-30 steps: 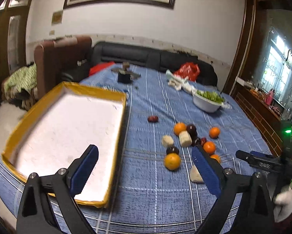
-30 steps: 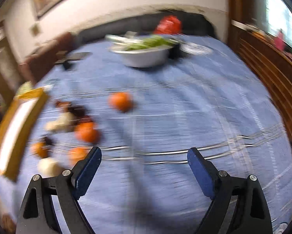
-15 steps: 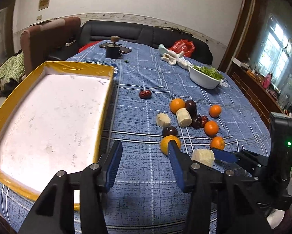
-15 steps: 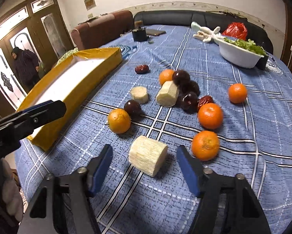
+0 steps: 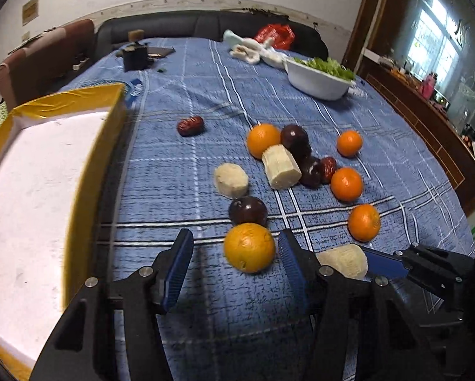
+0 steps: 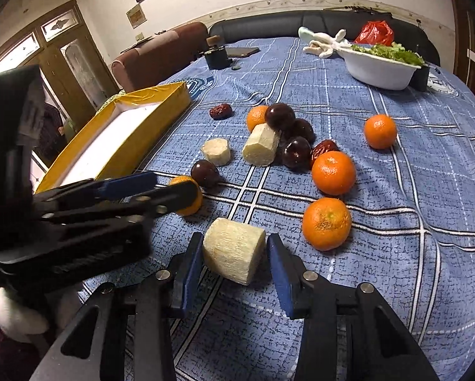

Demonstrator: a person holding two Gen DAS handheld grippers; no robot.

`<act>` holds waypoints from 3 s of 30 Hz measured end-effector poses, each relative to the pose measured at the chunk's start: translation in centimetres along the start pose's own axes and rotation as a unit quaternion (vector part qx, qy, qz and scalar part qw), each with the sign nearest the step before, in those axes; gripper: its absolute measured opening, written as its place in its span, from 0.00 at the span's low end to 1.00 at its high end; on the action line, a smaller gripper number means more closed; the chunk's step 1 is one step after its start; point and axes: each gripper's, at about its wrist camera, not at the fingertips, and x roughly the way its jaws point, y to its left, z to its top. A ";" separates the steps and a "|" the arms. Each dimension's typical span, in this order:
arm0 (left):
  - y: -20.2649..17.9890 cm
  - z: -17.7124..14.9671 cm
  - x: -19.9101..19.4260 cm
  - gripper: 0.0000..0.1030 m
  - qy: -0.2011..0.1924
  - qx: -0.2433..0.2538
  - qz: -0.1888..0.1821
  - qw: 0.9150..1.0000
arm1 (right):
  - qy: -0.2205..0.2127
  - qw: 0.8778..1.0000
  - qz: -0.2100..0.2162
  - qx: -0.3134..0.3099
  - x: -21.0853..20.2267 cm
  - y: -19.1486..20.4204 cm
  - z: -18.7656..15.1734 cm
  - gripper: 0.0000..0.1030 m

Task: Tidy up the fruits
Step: 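Grasp a mandarin orange with the left gripper while the right gripper grasps a white root chunk, then carry the orange and white chunk into the yellow tray and open both grippers, then move both grippers back over the remaining fruit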

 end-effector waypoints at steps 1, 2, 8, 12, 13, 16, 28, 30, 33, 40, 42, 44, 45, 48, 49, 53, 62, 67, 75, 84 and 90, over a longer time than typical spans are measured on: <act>-0.1 -0.1 0.4 0.51 0.005 0.000 -0.003 1.000 | 0.001 1.000 0.001 0.000 0.1 0.0 0.1 0.43; 0.0 -0.1 0.7 0.39 0.009 -0.003 -0.006 1.000 | 0.001 1.000 0.001 -0.001 0.1 0.1 0.1 0.43; 1.1 -0.3 0.0 0.30 -0.004 -0.039 -0.007 0.999 | 0.005 1.000 0.005 -0.001 0.4 0.1 0.1 0.44; 1.9 -0.8 -2.5 0.30 -0.028 -0.056 0.008 0.998 | 0.005 1.000 0.005 -0.001 0.4 0.2 0.1 0.44; 2.3 -1.0 -3.7 0.30 -0.038 -0.059 0.013 0.997 | 0.004 1.000 0.004 -0.001 0.4 0.2 0.1 0.44; 3.4 -1.5 -6.1 0.31 -0.060 -0.065 0.021 0.996 | 0.002 1.000 0.001 -0.002 0.3 0.2 0.2 0.44; 4.9 -4.7 -9.9 0.31 -0.091 -0.044 -0.060 0.993 | -0.040 0.999 -0.013 -0.003 -3.3 2.7 1.3 0.35; 5.6 -4.6 -10.7 0.31 -0.097 -0.052 -0.049 0.993 | -0.043 0.999 -0.009 -0.005 -3.8 3.3 1.6 0.35; 7.5 -4.3 -12.2 0.31 -0.108 -0.073 -0.020 0.991 | -0.044 0.999 0.002 -0.019 -4.3 4.7 2.0 0.35; 14.5 -4.4 -14.7 0.31 -0.125 -0.137 0.124 0.975 | -0.025 0.994 0.081 -0.064 -2.5 11.2 4.2 0.35; 16.5 -4.6 -14.5 0.31 -0.117 -0.152 0.155 0.969 | -0.014 0.991 0.106 -0.081 -1.2 13.8 4.8 0.35; 18.5 -4.9 -13.8 0.31 -0.105 -0.170 0.172 0.965 | 0.000 0.987 0.120 -0.106 0.3 16.5 5.1 0.35; 19.2 -4.9 -13.4 0.31 -0.099 -0.175 0.175 0.964 | 0.009 0.985 0.120 -0.120 1.4 17.9 5.2 0.35; 20.9 -5.3 -12.5 0.31 -0.084 -0.186 0.181 0.962 | 0.032 0.983 0.117 -0.140 4.3 20.3 5.2 0.36; 21.5 -5.5 -12.0 0.31 -0.077 -0.191 0.184 0.961 | 0.038 0.982 0.116 -0.142 5.2 20.6 5.2 0.36; 22.7 -6.1 -11.2 0.31 -0.064 -0.198 0.184 0.961 | 0.065 0.980 0.108 -0.153 8.6 22.2 4.9 0.36; 22.8 -6.3 -12.7 0.52 -0.086 -0.219 0.157 0.959 | 0.070 0.981 0.101 -0.152 10.3 23.7 4.4 0.43; 22.4 -6.3 -14.5 0.73 -0.099 -0.247 0.147 0.953 | 0.031 0.982 0.095 -0.158 7.9 23.7 4.8 0.50; 16.1 -5.6 -16.3 0.79 -0.128 -0.185 0.106 0.969 | -0.088 0.985 0.040 -0.144 1.7 19.8 4.3 0.80; 9.9 -4.6 -15.7 0.79 -0.120 -0.117 0.095 0.981 | -0.108 0.993 -0.030 -0.028 -4.1 7.1 4.1 0.80; 7.9 -3.6 -14.1 0.79 -0.103 -0.106 0.078 0.986 | -0.117 0.988 -0.095 0.040 -8.1 -1.6 3.6 0.80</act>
